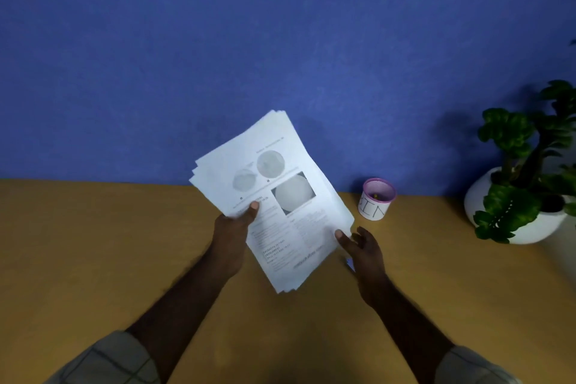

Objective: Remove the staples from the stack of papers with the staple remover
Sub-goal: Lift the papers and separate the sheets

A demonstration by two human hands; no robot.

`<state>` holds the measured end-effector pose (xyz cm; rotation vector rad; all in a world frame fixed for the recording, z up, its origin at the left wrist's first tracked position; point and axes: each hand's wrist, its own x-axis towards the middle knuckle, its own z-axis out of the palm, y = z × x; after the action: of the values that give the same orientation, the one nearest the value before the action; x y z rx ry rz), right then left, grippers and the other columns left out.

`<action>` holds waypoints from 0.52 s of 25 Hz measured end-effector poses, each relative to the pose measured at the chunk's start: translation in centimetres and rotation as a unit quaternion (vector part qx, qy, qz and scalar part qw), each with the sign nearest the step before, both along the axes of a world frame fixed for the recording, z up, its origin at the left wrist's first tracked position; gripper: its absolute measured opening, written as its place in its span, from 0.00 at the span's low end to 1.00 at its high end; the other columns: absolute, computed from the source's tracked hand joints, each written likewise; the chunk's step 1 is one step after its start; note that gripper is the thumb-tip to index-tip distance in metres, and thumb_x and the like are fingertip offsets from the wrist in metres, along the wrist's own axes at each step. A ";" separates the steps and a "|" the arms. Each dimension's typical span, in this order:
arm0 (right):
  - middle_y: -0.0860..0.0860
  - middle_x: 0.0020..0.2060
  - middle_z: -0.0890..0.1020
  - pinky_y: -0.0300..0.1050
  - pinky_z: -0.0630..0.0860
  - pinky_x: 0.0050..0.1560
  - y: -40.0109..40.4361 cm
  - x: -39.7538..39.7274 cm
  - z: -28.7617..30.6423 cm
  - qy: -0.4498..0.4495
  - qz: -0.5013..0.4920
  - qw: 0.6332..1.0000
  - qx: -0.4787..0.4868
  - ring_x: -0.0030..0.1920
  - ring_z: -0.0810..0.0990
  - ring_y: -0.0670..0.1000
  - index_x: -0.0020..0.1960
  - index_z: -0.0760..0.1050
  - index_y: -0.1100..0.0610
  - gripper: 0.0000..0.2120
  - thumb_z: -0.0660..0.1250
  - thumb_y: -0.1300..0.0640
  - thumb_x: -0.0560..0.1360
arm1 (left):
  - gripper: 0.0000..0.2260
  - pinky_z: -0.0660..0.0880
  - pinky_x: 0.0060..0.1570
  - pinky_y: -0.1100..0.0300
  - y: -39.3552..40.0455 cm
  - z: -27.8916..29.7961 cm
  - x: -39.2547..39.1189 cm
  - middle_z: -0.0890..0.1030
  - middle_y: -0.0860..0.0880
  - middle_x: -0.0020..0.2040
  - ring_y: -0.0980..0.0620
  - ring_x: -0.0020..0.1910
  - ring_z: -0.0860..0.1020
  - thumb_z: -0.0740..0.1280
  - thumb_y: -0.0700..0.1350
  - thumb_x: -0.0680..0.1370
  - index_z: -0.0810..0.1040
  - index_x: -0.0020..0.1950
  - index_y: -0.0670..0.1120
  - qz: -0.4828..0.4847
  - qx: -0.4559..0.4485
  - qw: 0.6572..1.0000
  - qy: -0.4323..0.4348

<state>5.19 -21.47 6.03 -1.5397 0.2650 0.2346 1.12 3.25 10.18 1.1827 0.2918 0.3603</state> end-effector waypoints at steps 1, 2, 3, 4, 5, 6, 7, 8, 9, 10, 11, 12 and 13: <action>0.50 0.63 0.74 0.59 0.71 0.66 0.1 0.1 -0.2 0.035 0.014 0.997 0.063 0.66 0.73 0.61 0.69 0.67 0.57 0.32 0.74 0.46 0.71 | 0.17 0.75 0.62 0.46 0.3 0.1 0.2 0.79 0.42 0.67 0.43 0.65 0.78 0.68 0.39 0.79 0.76 0.68 0.42 -0.018 -0.020 0.999 -0.019; 0.54 0.62 0.76 0.59 0.71 0.65 0.4 0.0 -0.3 0.054 0.049 0.987 0.144 0.66 0.74 0.64 0.65 0.70 0.59 0.27 0.72 0.47 0.72 | 0.17 0.77 0.60 0.45 0.4 0.2 0.3 0.78 0.41 0.67 0.41 0.65 0.78 0.66 0.38 0.80 0.74 0.70 0.41 -0.039 -0.041 0.998 -0.029; 0.57 0.63 0.78 0.58 0.72 0.64 0.8 -0.2 0.0 0.054 0.094 0.971 0.213 0.65 0.75 0.64 0.65 0.71 0.61 0.25 0.69 0.48 0.74 | 0.17 0.78 0.57 0.46 0.2 0.3 0.3 0.78 0.40 0.67 0.40 0.64 0.78 0.64 0.38 0.81 0.72 0.71 0.39 -0.062 -0.058 0.996 -0.036; 0.59 0.65 0.78 0.58 0.74 0.64 1.2 -0.4 0.4 0.048 0.135 0.953 0.265 0.65 0.75 0.63 0.67 0.72 0.61 0.23 0.66 0.49 0.76 | 0.17 0.79 0.55 0.47 0.0 0.4 0.3 0.78 0.39 0.66 0.39 0.63 0.79 0.62 0.37 0.82 0.70 0.72 0.38 -0.081 -0.072 0.993 -0.040; 0.60 0.66 0.77 0.59 0.74 0.64 1.5 -0.4 0.8 0.044 0.159 0.938 0.304 0.66 0.75 0.62 0.69 0.71 0.60 0.22 0.65 0.52 0.78 | 0.17 0.79 0.55 0.45 -0.2 0.4 0.3 0.77 0.38 0.66 0.38 0.63 0.78 0.60 0.37 0.83 0.69 0.73 0.38 -0.092 -0.085 0.991 -0.041; 0.61 0.66 0.76 0.61 0.73 0.65 1.9 -0.3 1.3 0.045 0.168 0.926 0.334 0.66 0.75 0.62 0.70 0.70 0.60 0.21 0.64 0.55 0.79 | 0.17 0.79 0.57 0.42 -0.4 0.4 0.2 0.76 0.37 0.67 0.37 0.64 0.77 0.59 0.37 0.83 0.68 0.73 0.38 -0.095 -0.100 0.990 -0.033; 0.61 0.66 0.76 0.62 0.72 0.65 2.0 -0.1 1.7 0.048 0.165 0.920 0.352 0.66 0.75 0.62 0.70 0.70 0.61 0.20 0.64 0.59 0.79 | 0.18 0.77 0.60 0.38 -0.5 0.3 0.2 0.75 0.36 0.68 0.36 0.65 0.76 0.60 0.38 0.83 0.68 0.73 0.39 -0.097 -0.115 0.988 -0.019; 0.61 0.65 0.77 0.63 0.72 0.65 2.1 0.1 2.0 0.054 0.158 0.918 0.361 0.66 0.75 0.63 0.69 0.70 0.61 0.20 0.65 0.61 0.78 | 0.19 0.74 0.63 0.35 -0.6 0.3 0.0 0.74 0.36 0.69 0.34 0.66 0.75 0.61 0.39 0.82 0.68 0.73 0.39 -0.099 -0.125 0.987 -0.003; 0.61 0.64 0.78 0.64 0.73 0.63 2.1 0.2 2.3 0.059 0.151 0.918 0.362 0.64 0.77 0.63 0.68 0.71 0.62 0.20 0.66 0.63 0.77 | 0.21 0.71 0.66 0.33 -0.6 0.2 -0.1 0.73 0.34 0.70 0.33 0.68 0.73 0.63 0.40 0.81 0.68 0.73 0.39 -0.098 -0.132 0.986 0.013; 0.62 0.63 0.79 0.63 0.75 0.61 2.0 0.3 2.4 0.064 0.145 0.923 0.352 0.63 0.78 0.63 0.67 0.72 0.62 0.21 0.67 0.65 0.75 | 0.22 0.70 0.66 0.33 -0.6 0.0 -0.2 0.72 0.33 0.70 0.31 0.68 0.72 0.64 0.41 0.80 0.68 0.73 0.39 -0.093 -0.135 0.986 0.030; 0.62 0.62 0.79 0.63 0.76 0.60 1.8 0.5 2.3 0.065 0.139 0.930 0.333 0.61 0.79 0.63 0.65 0.73 0.63 0.21 0.68 0.66 0.73 | 0.22 0.71 0.65 0.34 -0.4 -0.2 -0.4 0.72 0.33 0.70 0.31 0.68 0.72 0.66 0.41 0.79 0.69 0.72 0.38 -0.087 -0.137 0.986 0.047; 0.63 0.61 0.80 0.63 0.76 0.59 1.6 0.6 2.4 0.062 0.134 0.939 0.309 0.60 0.80 0.64 0.64 0.74 0.64 0.20 0.69 0.68 0.72 | 0.22 0.75 0.62 0.37 -0.2 -0.3 -0.5 0.74 0.34 0.69 0.32 0.66 0.75 0.67 0.40 0.78 0.71 0.71 0.38 -0.079 -0.144 0.984 0.068; 0.63 0.61 0.80 0.64 0.77 0.59 1.4 0.7 2.5 0.057 0.132 0.947 0.286 0.59 0.80 0.64 0.63 0.74 0.64 0.20 0.69 0.69 0.71 | 0.20 0.79 0.58 0.41 0.2 -0.4 -0.6 0.76 0.35 0.68 0.35 0.63 0.78 0.68 0.39 0.78 0.73 0.70 0.39 -0.071 -0.158 0.981 0.089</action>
<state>5.85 -20.10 8.55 -0.9790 0.0672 0.5623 0.54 3.45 9.77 0.9173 0.4014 0.0788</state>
